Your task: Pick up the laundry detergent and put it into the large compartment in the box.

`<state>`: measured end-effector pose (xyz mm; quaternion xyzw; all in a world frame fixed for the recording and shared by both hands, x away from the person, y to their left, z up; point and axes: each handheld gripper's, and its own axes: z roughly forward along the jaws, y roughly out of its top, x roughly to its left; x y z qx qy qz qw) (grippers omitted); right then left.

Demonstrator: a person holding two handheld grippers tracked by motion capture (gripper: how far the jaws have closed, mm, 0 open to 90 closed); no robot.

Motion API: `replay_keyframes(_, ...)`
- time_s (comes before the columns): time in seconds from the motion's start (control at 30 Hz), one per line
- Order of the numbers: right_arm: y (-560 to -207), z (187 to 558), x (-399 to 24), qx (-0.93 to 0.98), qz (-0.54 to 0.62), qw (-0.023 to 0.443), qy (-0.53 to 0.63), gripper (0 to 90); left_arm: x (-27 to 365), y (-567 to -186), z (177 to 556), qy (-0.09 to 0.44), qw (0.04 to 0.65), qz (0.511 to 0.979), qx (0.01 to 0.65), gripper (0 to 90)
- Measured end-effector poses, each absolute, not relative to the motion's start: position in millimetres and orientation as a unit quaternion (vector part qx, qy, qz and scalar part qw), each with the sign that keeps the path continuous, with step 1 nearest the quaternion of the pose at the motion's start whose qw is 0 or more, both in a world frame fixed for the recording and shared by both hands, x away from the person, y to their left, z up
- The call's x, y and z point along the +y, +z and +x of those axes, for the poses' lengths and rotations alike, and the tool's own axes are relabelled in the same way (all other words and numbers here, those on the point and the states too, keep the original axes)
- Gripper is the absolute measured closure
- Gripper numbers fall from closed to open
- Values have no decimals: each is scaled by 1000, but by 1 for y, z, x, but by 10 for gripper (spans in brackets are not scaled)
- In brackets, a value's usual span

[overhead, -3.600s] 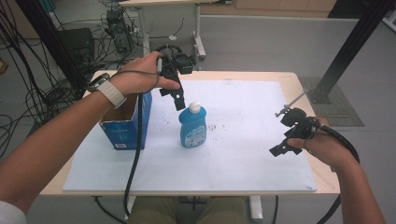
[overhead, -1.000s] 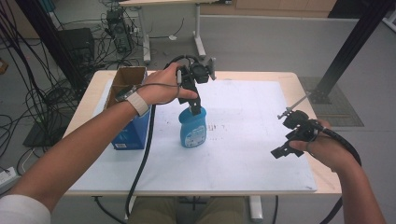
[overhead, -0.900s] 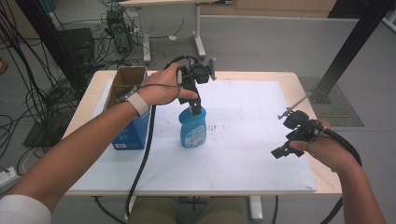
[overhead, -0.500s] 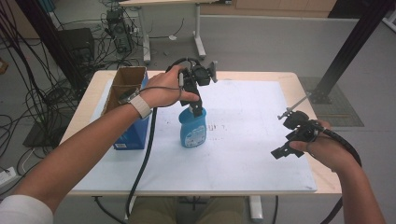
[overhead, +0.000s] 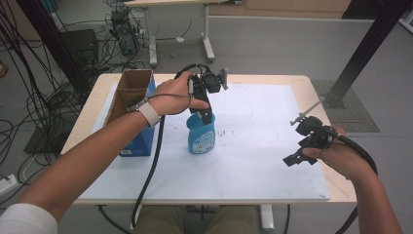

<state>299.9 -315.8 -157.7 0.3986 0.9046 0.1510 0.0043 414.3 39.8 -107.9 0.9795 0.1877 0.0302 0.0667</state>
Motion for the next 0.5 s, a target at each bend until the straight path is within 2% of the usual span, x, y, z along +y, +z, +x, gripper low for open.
replay_keyframes(0.5, -157, 299, -317, 904, 400, 5, 152, 105, 38, -112, 414, 32, 64, 979, 192, 77)
